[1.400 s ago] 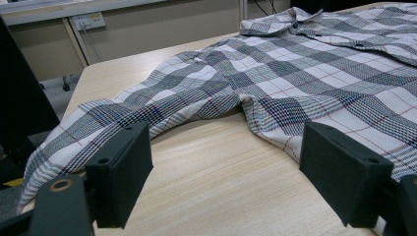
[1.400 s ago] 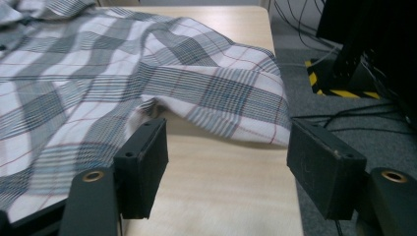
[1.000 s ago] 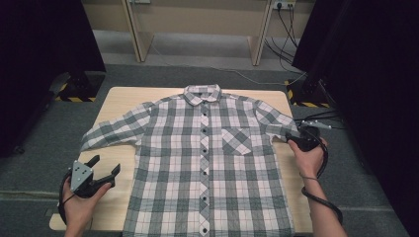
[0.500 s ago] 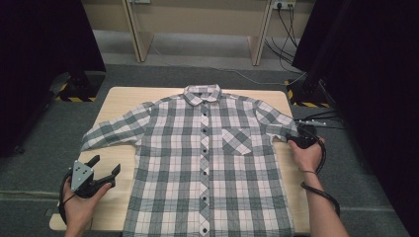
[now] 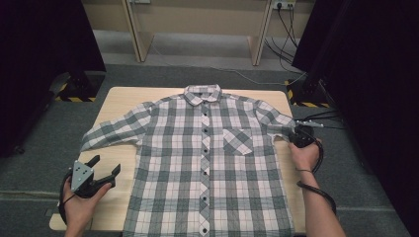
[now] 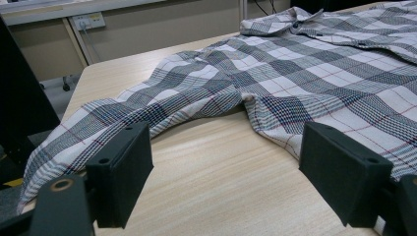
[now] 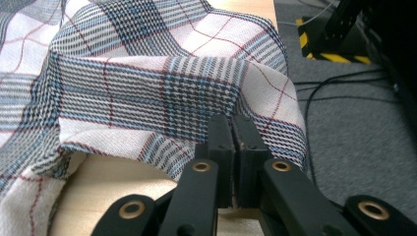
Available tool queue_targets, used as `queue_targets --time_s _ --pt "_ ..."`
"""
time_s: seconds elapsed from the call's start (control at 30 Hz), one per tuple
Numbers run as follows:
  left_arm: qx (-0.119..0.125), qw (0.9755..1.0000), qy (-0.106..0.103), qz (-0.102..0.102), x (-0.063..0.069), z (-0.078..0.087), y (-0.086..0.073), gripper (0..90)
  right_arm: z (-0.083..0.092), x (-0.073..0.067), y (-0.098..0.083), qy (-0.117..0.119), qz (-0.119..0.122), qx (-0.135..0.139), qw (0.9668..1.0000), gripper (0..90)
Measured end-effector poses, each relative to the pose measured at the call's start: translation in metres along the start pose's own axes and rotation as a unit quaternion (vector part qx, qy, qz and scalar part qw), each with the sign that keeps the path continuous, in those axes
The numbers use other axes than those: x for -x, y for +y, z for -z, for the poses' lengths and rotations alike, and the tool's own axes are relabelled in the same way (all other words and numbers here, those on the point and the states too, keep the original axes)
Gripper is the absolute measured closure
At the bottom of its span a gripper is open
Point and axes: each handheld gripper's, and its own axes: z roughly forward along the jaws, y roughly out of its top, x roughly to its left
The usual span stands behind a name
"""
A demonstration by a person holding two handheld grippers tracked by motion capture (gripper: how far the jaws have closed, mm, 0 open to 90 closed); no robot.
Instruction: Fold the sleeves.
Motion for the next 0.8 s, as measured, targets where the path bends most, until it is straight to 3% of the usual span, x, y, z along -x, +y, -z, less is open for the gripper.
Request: queue_targets --time_s 0.13,0.27,0.53,0.8 --pt "0.0 1.0 0.0 0.002 0.0 0.0 0.0 19.6 0.001 0.0 0.0 0.0 -0.015 0.005 0.9999 89.7" --pt "0.001 1.0 0.0 0.0 0.0 0.0 0.0 19.6 0.007 -0.003 0.002 0.0 -0.03 0.033 0.999 89.8" --pt "0.003 1.0 0.0 0.0 0.0 0.001 0.0 19.6 0.021 -0.015 0.009 0.002 -0.028 0.099 0.9947 89.9" --pt "0.006 1.0 0.0 0.004 -0.001 0.001 -0.001 19.3 0.03 -0.028 0.016 0.004 -0.024 0.144 0.9893 89.9"
